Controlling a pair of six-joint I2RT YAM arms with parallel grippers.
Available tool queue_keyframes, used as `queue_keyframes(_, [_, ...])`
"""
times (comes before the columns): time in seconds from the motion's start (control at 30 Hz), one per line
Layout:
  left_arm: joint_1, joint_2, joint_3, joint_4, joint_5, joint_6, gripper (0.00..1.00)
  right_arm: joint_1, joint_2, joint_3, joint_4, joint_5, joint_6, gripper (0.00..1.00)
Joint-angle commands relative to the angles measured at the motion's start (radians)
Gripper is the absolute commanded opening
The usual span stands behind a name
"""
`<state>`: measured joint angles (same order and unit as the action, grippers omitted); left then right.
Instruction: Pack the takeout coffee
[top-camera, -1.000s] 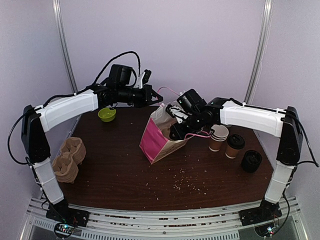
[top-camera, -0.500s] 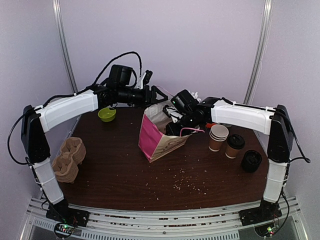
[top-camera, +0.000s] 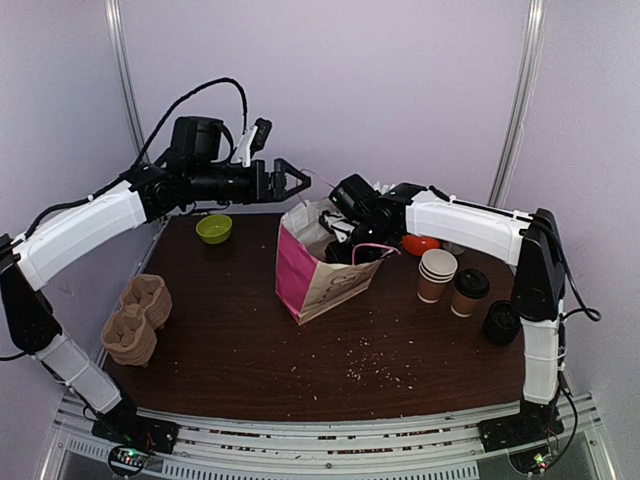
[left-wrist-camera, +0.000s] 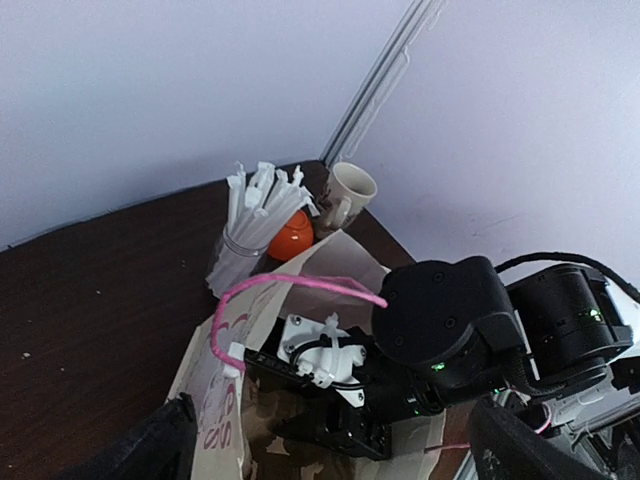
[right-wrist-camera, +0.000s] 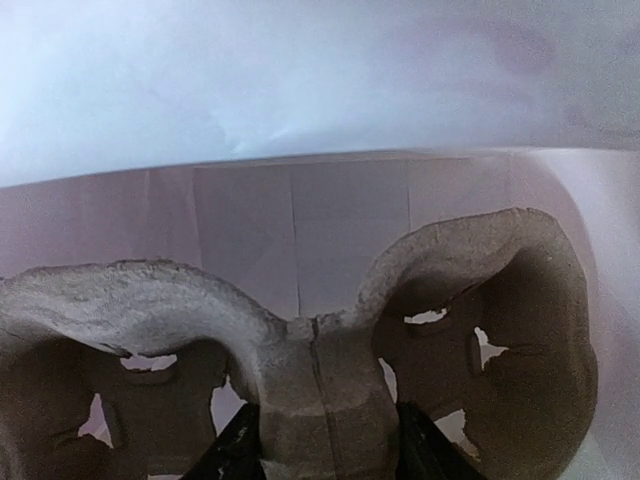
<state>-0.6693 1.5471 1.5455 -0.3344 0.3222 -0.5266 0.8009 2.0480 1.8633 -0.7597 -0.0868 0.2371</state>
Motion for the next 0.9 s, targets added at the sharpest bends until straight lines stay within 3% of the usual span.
queue_keyframes(0.0, [0.000, -0.091, -0.136, 0.016, -0.222, 0.076, 0.98, 0.005, 0.043, 0.058, -0.112, 0.004, 0.007, 0.44])
queue_keyframes(0.17, [0.032, -0.103, -0.301, 0.110, -0.390, 0.055, 0.92, 0.005, 0.072, 0.099, -0.158, 0.005, 0.004, 0.44])
queue_keyframes(0.37, [0.144, 0.012, -0.325, 0.217, -0.312, -0.022, 0.73, 0.005, 0.088, 0.138, -0.191, 0.007, 0.004, 0.45])
queue_keyframes(0.53, [0.161, 0.174, -0.216, 0.192, -0.217, -0.011, 0.58, 0.005, 0.093, 0.165, -0.227, 0.004, -0.004, 0.45])
queue_keyframes(0.77, [0.161, 0.171, -0.304, 0.301, -0.186, -0.032, 0.58, 0.001, 0.089, 0.159, -0.238, 0.009, -0.006, 0.46])
queue_keyframes(0.87, [0.160, 0.229, -0.299, 0.285, -0.136, -0.028, 0.46, -0.001, 0.100, 0.164, -0.228, -0.005, 0.001, 0.46])
